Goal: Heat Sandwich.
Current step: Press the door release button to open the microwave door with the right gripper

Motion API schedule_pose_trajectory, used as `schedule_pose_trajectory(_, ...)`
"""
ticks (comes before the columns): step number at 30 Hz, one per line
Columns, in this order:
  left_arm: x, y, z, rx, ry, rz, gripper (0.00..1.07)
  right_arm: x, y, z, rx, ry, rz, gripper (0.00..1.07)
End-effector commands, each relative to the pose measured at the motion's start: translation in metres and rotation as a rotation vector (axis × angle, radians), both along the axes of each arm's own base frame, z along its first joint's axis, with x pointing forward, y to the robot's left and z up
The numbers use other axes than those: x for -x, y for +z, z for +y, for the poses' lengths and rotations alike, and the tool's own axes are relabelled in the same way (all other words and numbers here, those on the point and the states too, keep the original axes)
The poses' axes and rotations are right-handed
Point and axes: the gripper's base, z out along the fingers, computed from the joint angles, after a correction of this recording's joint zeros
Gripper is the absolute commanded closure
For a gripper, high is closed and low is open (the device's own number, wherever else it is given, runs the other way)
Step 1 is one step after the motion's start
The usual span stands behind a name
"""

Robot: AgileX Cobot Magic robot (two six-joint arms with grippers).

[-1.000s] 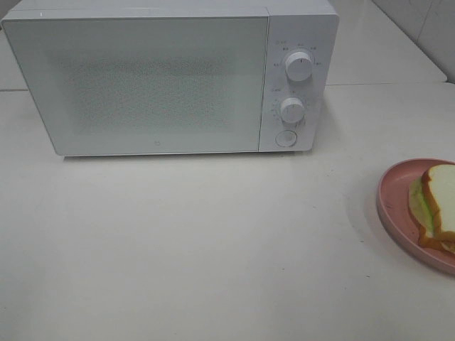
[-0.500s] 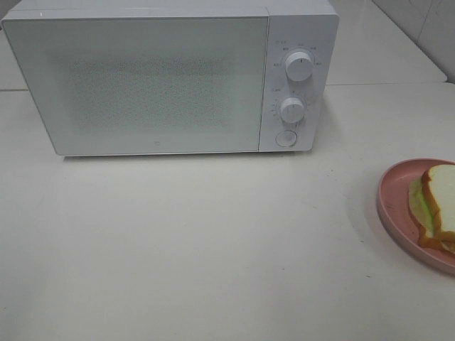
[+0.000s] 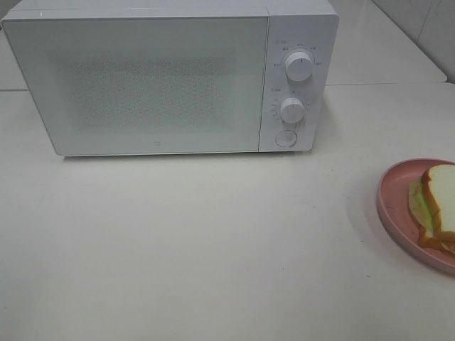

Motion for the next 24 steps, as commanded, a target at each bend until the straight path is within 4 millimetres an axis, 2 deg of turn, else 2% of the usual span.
schedule_pose_trajectory(1, 0.001, 0.000, 0.000, 0.002, 0.002, -0.023, 0.20, -0.011, 0.012, 0.000, 0.013, 0.015, -0.073, 0.33)
schedule_pose_trajectory(7, 0.001, 0.000, 0.000, 0.002, 0.002, -0.023, 0.20, -0.029, 0.022, 0.000, 0.023, 0.034, -0.141, 0.36)
schedule_pose_trajectory(10, 0.001, 0.000, 0.000, 0.002, 0.002, -0.023, 0.20, -0.042, 0.029, 0.002, -0.005, 0.067, -0.190, 0.46)
schedule_pose_trajectory(11, 0.001, 0.000, 0.000, 0.002, 0.002, -0.023, 0.20, -0.042, 0.029, 0.002, -0.005, 0.067, -0.190, 0.46)
schedule_pose_trajectory(13, 0.001, 0.000, 0.000, 0.002, 0.002, -0.023, 0.20, -0.047, 0.030, 0.004, -0.012, 0.093, -0.193, 0.55)
schedule_pose_trajectory(15, 0.001, 0.000, 0.000, 0.002, 0.002, -0.023, 0.20, -0.057, 0.031, 0.006, -0.020, 0.131, -0.187, 0.71)
schedule_pose_trajectory(16, 0.001, 0.000, 0.000, 0.002, 0.002, -0.023, 0.20, -0.057, 0.031, 0.006, -0.020, 0.131, -0.187, 0.71)
schedule_pose_trajectory(17, 0.001, 0.000, 0.000, 0.002, 0.002, -0.023, 0.20, -0.061, 0.031, 0.007, -0.027, 0.144, -0.180, 0.76)
schedule_pose_trajectory(18, 0.001, 0.000, 0.000, 0.002, 0.002, -0.023, 0.20, -0.070, 0.030, 0.009, -0.033, 0.168, -0.178, 0.88)
schedule_pose_trajectory(19, 0.001, 0.000, 0.000, 0.002, 0.002, -0.023, 0.20, -0.074, 0.029, 0.010, -0.034, 0.181, -0.175, 0.93)
schedule_pose_trajectory(20, 0.001, 0.000, 0.000, 0.002, 0.002, -0.023, 0.20, -0.074, 0.029, 0.010, -0.034, 0.181, -0.175, 0.93)
schedule_pose_trajectory(23, 0.001, 0.000, 0.000, 0.002, 0.002, -0.023, 0.20, -0.092, 0.026, 0.013, -0.036, 0.203, -0.161, 1.07)
schedule_pose_trajectory(24, 0.001, 0.000, 0.000, 0.002, 0.002, -0.023, 0.20, -0.097, 0.025, 0.014, -0.036, 0.204, -0.163, 1.07)
